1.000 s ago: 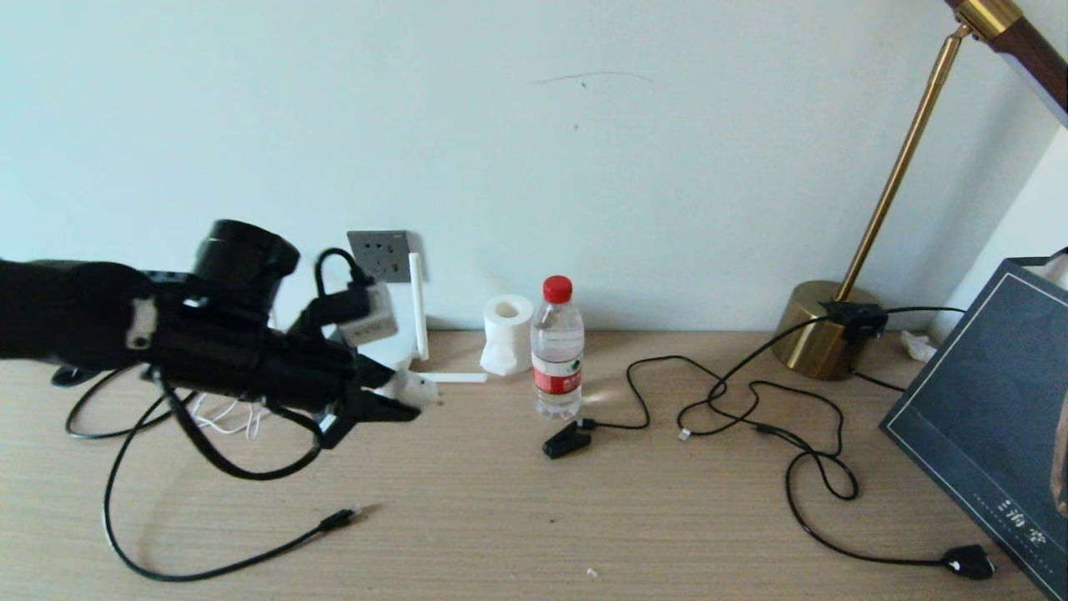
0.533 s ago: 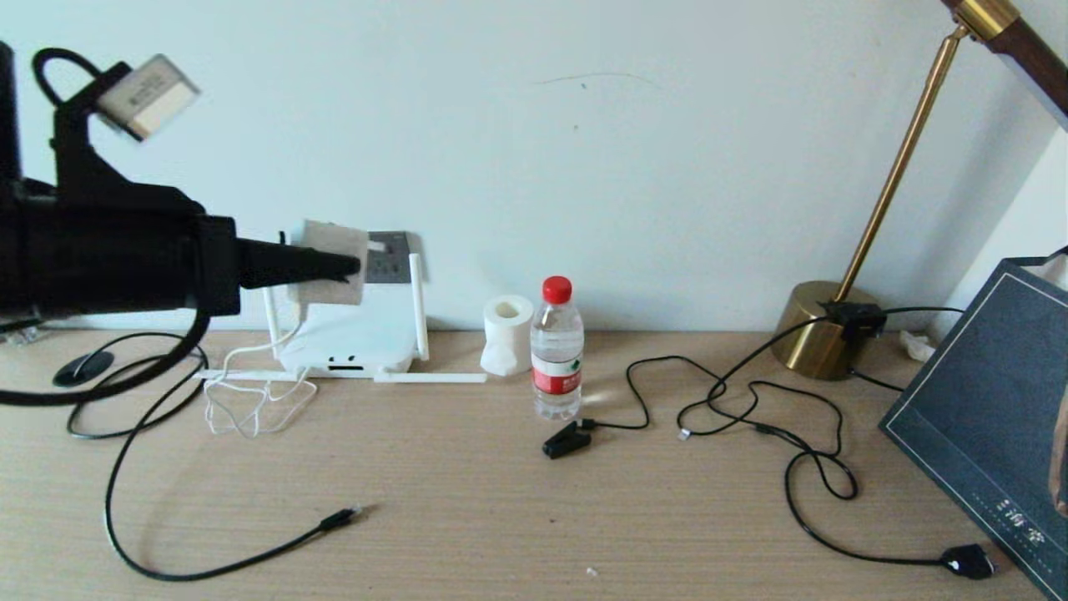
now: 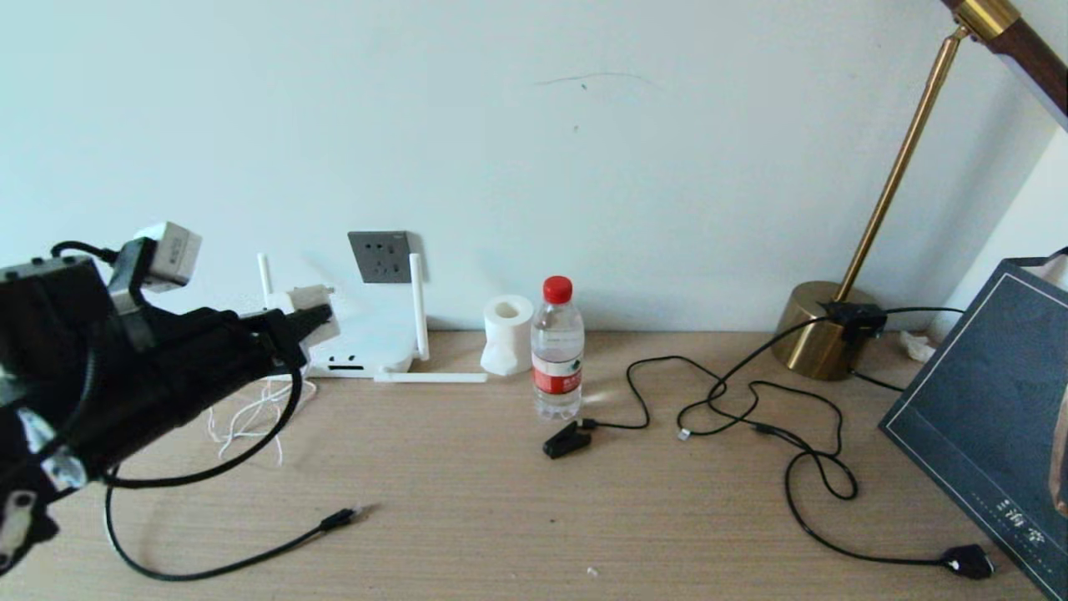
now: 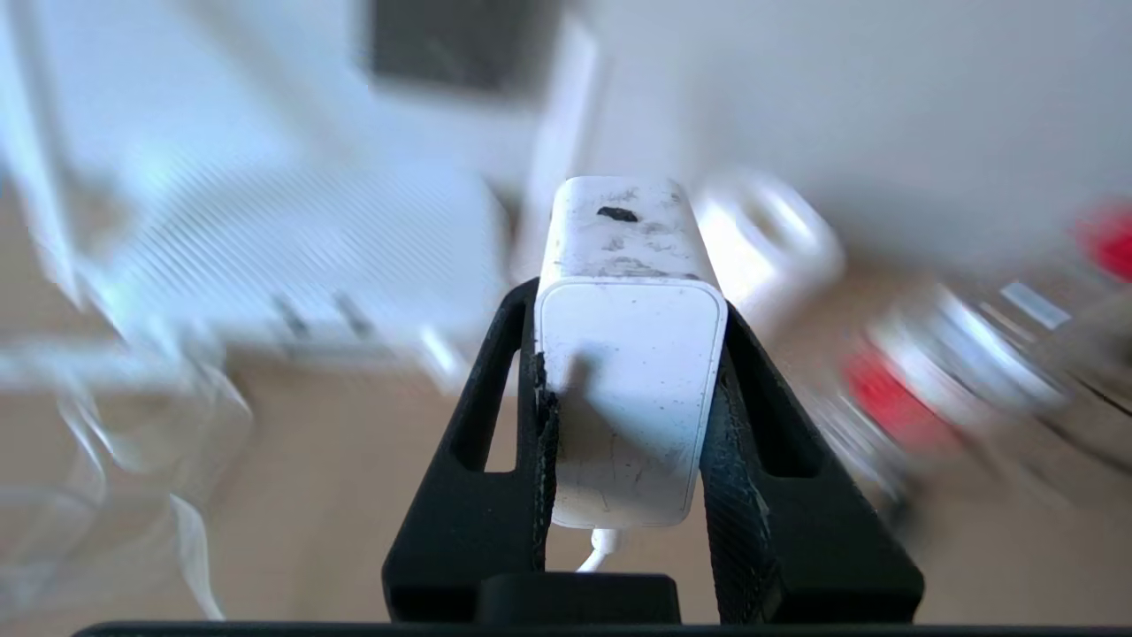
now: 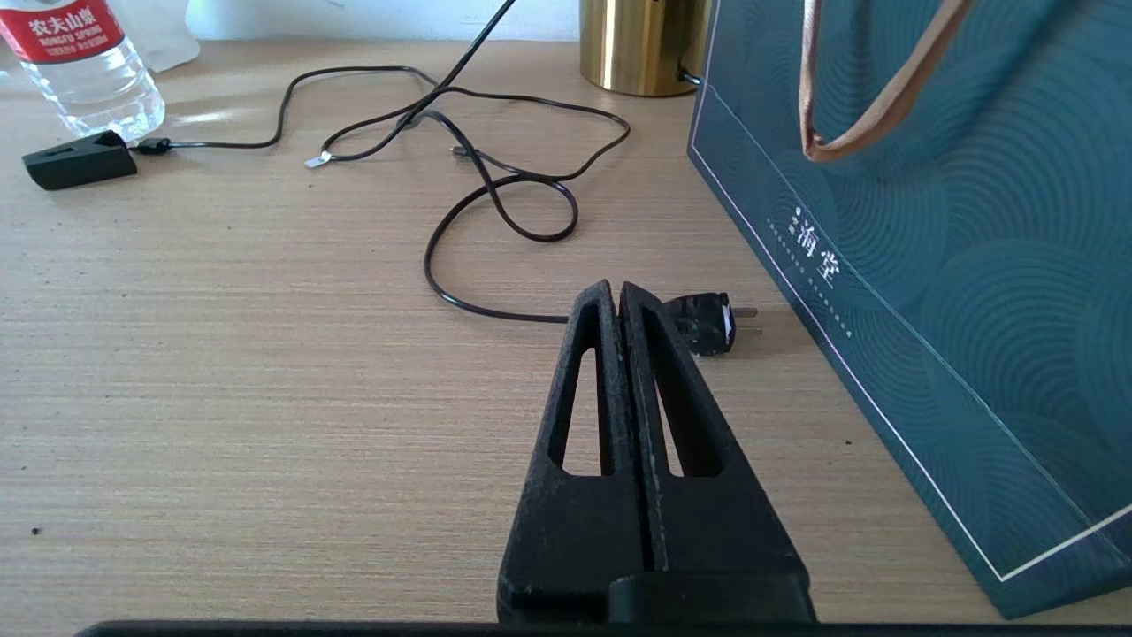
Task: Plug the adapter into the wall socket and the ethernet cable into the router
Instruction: Align plug and socket
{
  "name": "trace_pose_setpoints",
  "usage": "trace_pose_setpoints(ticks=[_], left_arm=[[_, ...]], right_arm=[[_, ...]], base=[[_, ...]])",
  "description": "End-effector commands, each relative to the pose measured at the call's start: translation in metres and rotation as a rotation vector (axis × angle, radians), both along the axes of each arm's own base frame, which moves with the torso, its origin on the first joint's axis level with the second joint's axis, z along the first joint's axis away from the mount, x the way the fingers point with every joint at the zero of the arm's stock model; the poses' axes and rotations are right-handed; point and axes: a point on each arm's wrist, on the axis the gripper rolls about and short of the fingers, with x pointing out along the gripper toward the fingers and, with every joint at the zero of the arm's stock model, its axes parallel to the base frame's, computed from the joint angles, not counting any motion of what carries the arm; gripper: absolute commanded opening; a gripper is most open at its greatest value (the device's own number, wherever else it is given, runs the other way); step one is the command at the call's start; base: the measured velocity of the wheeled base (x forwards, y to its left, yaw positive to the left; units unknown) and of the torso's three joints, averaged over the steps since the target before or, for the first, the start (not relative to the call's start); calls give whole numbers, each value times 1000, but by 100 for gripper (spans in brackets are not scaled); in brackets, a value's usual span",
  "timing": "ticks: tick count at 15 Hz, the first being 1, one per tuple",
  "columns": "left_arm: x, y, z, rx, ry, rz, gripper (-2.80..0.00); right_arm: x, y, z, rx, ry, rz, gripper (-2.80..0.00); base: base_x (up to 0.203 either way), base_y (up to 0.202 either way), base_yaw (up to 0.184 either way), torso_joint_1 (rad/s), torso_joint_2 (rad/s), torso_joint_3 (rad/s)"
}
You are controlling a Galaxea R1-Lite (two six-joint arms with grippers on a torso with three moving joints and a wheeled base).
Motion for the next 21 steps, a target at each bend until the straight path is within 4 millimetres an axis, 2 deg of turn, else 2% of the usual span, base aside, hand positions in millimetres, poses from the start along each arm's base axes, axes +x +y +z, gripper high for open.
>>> trace_pose_setpoints(ticks=[1, 4, 9, 14, 21], left_arm=[[41, 1, -37, 40, -115, 48, -280], [76, 4, -60, 114, -196, 87, -280], [124, 3, -73, 175, -309, 114, -280], [148, 1, -77, 181, -354, 119, -280], [168, -1, -82, 173, -390, 117, -280]], right_arm=[[0, 0, 0, 0, -1, -1, -280], [0, 0, 0, 0, -1, -1, -280], [0, 0, 0, 0, -1, -2, -280], [0, 0, 0, 0, -1, -1, -280], [0, 0, 0, 0, -1, -1, -280]], base=[[0, 0, 0, 0, 0, 0], [0, 0, 0, 0, 0, 0], [0, 0, 0, 0, 0, 0], [0, 0, 0, 0, 0, 0], [0, 0, 0, 0, 0, 0]])
